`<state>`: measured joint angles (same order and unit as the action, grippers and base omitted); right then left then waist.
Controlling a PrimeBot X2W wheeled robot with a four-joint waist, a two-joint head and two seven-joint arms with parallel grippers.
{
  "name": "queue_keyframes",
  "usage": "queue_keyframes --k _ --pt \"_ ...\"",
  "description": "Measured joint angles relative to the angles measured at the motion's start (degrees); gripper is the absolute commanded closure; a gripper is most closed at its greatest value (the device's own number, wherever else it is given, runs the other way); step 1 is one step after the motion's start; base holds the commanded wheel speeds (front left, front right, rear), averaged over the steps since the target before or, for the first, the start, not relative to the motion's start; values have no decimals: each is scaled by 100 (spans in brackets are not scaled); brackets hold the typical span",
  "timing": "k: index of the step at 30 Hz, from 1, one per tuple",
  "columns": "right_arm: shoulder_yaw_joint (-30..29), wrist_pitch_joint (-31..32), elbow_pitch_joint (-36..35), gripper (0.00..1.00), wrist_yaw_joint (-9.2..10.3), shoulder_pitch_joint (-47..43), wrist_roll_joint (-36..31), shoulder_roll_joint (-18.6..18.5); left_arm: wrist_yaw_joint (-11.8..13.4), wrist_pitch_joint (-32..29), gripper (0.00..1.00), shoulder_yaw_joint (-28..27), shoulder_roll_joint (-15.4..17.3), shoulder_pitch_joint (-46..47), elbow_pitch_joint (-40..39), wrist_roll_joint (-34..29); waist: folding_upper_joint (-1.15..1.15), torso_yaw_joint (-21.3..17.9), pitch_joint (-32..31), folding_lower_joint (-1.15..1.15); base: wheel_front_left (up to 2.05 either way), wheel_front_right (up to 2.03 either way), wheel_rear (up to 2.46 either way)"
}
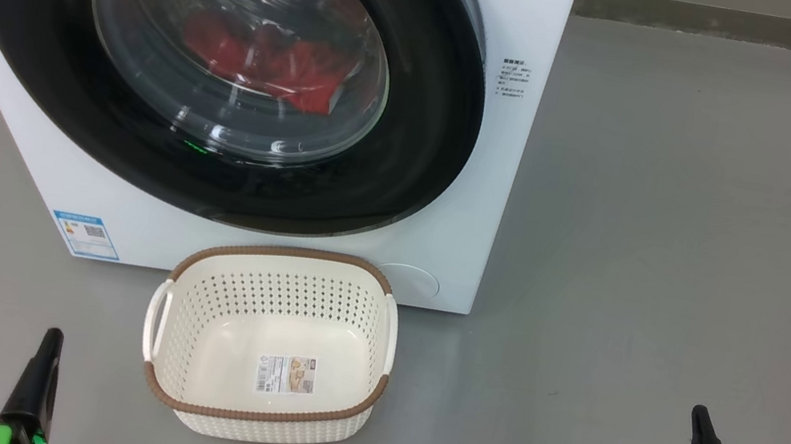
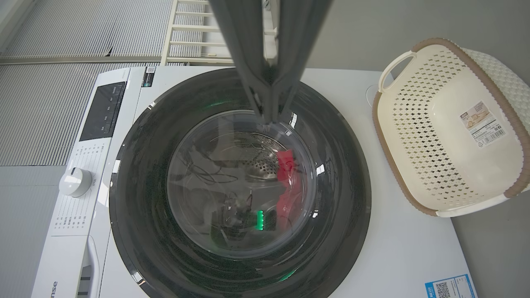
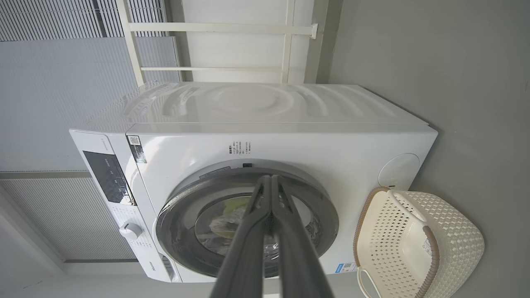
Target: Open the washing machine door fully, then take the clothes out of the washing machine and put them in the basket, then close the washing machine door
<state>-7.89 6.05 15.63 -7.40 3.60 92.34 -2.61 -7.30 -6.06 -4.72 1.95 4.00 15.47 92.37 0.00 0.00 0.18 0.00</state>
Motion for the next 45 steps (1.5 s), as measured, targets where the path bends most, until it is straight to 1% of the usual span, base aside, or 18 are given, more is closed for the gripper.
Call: queue_keyframes --k 6,7,12,14,23,27,34,45 --pt "0 0 0 100 0 0 0 0 0 0 100 0 0 0 0 0 0 0 0 0 0 0 0" --pt "0 0 0 0 0 0 0 0 0 0 0 0 0 0 0 0 0 0 0 0 0 0 0" --pt "4 -9 316 0 0 -171 0 74 0 5 0 37 -125 -218 282 1 0 0 2 0 0 0 0" --pt "12 -14 344 0 0 -236 0 82 1 11 0 53 -157 -288 305 0 0 3 8 0 0 0 0" --pt "156 -171 315 0 0 -235 -137 57 1 169 0 159 -69 -279 229 -160 0 25 12 1 0 0 0" --pt "171 -260 279 0 0 -233 -439 23 1 233 0 226 -8 -279 197 -466 0 37 22 1 0 0 0" --pt "312 -370 247 0 0 -233 -907 -35 1 363 0 291 3 -279 127 -921 0 55 24 1 0 0 0" --pt "526 -526 147 0 0 -229 -1892 -154 1 537 0 336 24 -280 51 -1812 0 76 35 1 0 0 0"
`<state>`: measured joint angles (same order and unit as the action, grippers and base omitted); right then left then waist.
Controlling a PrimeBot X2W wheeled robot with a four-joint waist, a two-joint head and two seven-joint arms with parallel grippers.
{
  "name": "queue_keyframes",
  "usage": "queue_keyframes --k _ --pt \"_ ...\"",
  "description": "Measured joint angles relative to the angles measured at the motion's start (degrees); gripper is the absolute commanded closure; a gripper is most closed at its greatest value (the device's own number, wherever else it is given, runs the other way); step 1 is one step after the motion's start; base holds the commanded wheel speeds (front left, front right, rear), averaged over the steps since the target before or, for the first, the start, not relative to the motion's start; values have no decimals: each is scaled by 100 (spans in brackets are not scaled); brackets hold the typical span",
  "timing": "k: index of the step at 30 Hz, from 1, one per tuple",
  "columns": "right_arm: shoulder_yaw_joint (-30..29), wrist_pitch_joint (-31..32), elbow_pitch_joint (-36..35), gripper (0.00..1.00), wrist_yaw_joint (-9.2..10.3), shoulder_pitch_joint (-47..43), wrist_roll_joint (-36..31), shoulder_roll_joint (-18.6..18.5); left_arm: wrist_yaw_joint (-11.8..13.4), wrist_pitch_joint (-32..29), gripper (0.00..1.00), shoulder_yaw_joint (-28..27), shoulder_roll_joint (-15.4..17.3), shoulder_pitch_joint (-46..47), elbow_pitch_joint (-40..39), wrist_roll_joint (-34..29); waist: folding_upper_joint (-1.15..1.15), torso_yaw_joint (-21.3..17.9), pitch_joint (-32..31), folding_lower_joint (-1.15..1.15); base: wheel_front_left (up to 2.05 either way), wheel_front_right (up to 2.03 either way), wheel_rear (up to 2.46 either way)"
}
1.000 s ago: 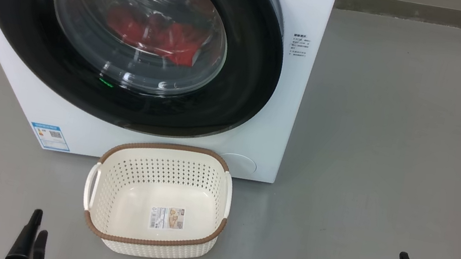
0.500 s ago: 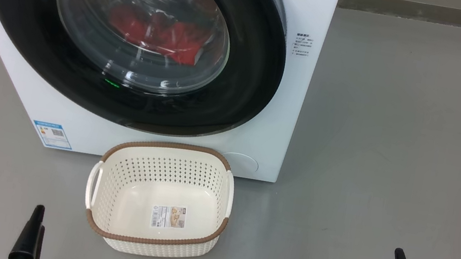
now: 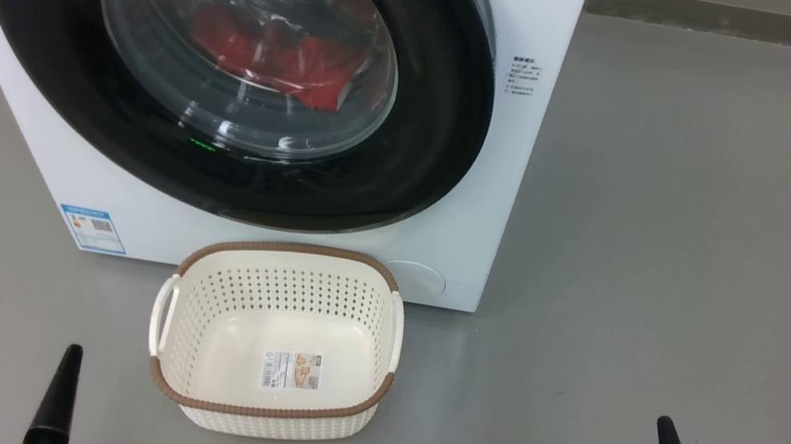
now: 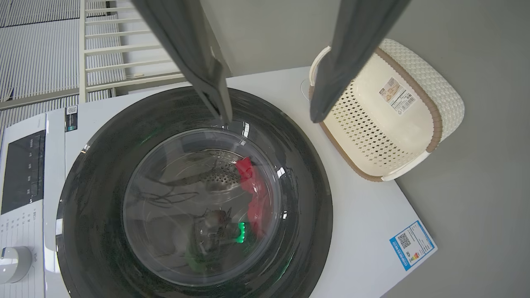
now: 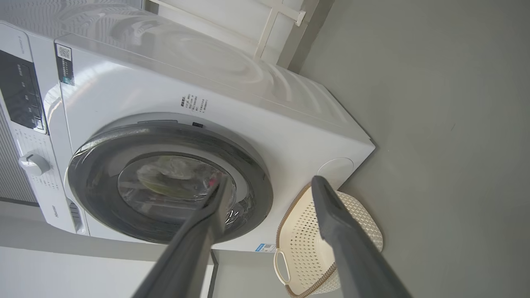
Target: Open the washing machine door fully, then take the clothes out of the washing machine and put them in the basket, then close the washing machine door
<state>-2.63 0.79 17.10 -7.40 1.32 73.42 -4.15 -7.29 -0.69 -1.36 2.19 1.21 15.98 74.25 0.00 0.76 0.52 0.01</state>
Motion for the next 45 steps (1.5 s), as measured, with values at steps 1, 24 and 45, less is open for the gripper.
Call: queue_keyframes --k 1,24,45 --pt "10 -30 -12 0 0 0 -85 -7 0 24 0 4 1 0 -12 -75 0 2 2 0 0 0 0" --pt "559 -503 192 0 0 136 -2202 -260 -1 497 0 145 87 -9 -194 -2552 0 19 64 -1 0 0 0" --pt "745 -856 190 0 0 221 -3560 -408 -1 843 0 276 145 -119 -243 -4045 0 4 46 0 0 0 0"
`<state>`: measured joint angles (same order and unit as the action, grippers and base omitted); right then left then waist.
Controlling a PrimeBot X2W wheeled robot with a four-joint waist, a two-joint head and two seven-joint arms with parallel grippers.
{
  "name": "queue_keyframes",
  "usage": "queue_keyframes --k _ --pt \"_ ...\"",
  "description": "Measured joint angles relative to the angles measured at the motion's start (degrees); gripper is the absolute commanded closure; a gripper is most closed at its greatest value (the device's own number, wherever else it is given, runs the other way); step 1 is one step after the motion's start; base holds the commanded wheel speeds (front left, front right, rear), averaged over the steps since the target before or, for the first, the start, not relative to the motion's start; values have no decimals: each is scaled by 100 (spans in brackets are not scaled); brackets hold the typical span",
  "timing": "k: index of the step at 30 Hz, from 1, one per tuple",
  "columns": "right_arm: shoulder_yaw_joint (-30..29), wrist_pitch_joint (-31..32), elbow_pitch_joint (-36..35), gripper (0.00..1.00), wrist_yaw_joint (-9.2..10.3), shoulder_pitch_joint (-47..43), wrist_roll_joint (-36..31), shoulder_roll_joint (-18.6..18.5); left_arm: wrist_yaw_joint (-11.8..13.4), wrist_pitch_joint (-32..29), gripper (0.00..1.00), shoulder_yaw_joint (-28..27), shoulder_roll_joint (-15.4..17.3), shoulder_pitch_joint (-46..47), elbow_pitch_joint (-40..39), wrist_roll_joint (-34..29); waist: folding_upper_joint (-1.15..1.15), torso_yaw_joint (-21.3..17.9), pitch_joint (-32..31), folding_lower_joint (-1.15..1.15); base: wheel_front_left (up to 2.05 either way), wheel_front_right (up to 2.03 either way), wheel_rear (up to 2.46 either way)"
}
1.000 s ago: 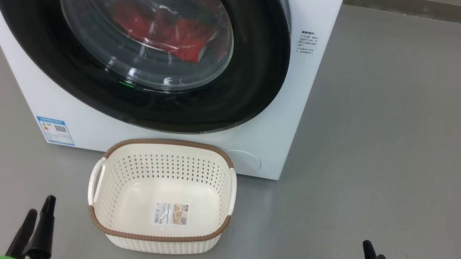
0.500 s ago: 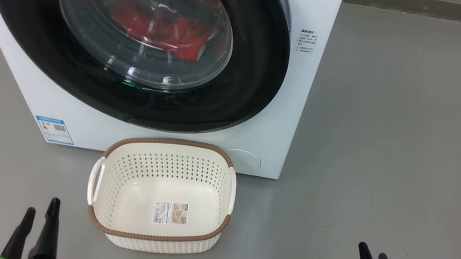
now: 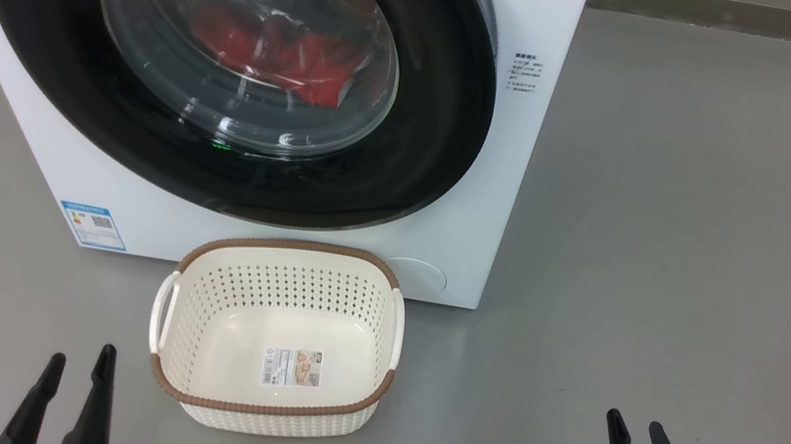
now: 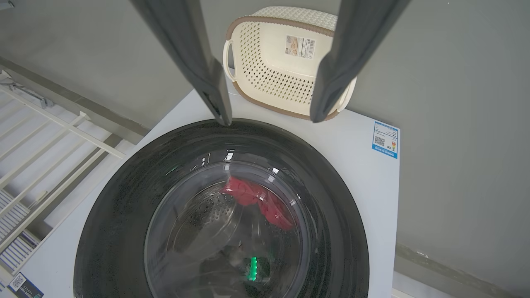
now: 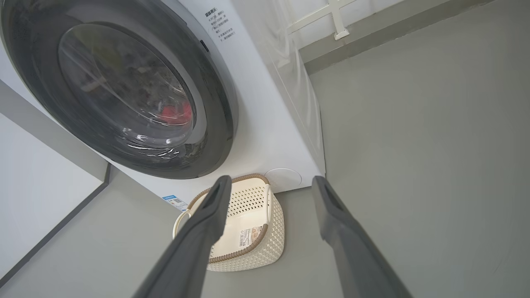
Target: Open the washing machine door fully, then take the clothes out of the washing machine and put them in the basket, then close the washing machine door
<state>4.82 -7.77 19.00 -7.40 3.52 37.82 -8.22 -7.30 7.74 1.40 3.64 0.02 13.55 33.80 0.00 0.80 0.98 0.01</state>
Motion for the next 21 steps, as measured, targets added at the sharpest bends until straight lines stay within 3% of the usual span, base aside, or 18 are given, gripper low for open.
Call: queue_keyframes --k 21 --pt "143 -342 -55 0 0 0 -1354 -145 -2 348 0 52 34 -98 -151 -1457 0 -9 -21 0 0 0 0"
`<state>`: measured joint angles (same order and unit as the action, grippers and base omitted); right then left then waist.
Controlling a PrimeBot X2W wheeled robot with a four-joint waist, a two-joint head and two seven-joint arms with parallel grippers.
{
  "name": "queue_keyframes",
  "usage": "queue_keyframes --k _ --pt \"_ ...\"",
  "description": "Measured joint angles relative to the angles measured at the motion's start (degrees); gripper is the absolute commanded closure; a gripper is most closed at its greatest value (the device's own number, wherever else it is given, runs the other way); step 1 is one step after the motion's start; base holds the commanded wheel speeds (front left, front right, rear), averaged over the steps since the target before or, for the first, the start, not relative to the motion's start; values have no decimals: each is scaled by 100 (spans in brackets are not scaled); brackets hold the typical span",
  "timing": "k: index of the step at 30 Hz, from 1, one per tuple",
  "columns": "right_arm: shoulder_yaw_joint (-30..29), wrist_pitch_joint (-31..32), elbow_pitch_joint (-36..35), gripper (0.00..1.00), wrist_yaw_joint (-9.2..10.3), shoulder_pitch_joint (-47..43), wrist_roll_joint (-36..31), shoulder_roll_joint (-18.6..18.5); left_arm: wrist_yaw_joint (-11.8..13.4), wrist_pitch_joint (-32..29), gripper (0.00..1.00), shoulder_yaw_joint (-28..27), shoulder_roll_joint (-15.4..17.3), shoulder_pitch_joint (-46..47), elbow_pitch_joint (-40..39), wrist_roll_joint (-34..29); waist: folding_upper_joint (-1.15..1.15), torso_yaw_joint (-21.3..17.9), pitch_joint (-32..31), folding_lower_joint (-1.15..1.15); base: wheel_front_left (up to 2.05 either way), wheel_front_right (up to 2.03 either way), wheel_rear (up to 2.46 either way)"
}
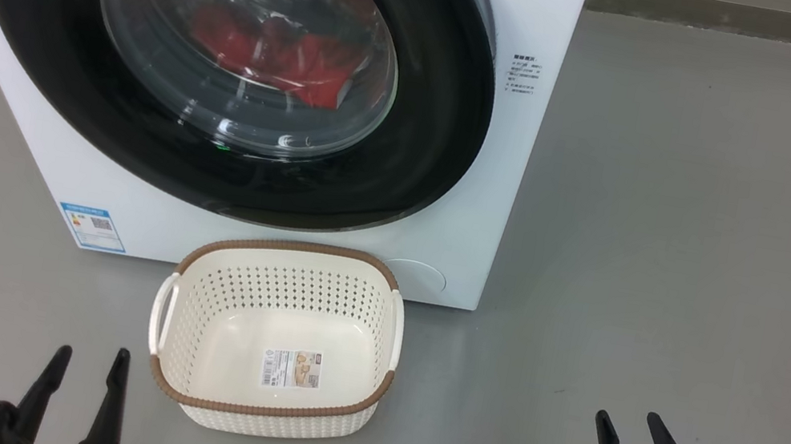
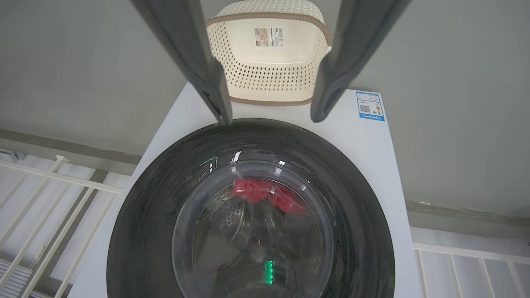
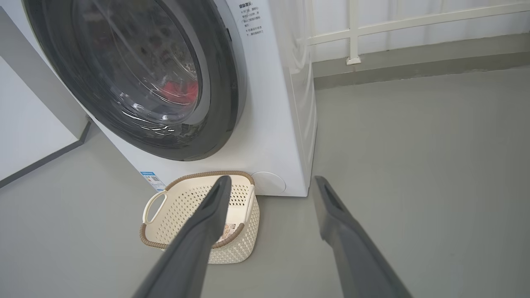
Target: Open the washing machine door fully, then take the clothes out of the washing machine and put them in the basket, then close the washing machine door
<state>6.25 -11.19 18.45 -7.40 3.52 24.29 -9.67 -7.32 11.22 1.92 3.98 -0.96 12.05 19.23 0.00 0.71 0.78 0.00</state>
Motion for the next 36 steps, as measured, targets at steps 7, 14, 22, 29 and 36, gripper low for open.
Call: queue_keyframes --k 7,14,22,29,36 --pt "-18 -116 -27 0 0 -1 -468 -27 0 131 0 14 11 -1 -43 -470 0 -12 22 0 0 0 0" --pt "-116 -243 -86 0 0 -2 -878 -30 0 250 0 10 53 -9 -81 -886 0 -48 40 0 0 0 0" --pt "-187 -305 -137 0 0 -2 -1179 -24 0 307 0 -11 70 -18 -89 -1161 0 -100 93 0 0 0 0" --pt "-325 -307 -180 0 0 -4 -1179 8 0 307 0 -43 69 -18 -15 -1152 0 -110 80 0 0 0 0" --pt "-355 -307 -211 0 0 -18 -1179 21 0 307 0 -83 58 -18 20 -1151 0 -99 59 0 0 0 0"
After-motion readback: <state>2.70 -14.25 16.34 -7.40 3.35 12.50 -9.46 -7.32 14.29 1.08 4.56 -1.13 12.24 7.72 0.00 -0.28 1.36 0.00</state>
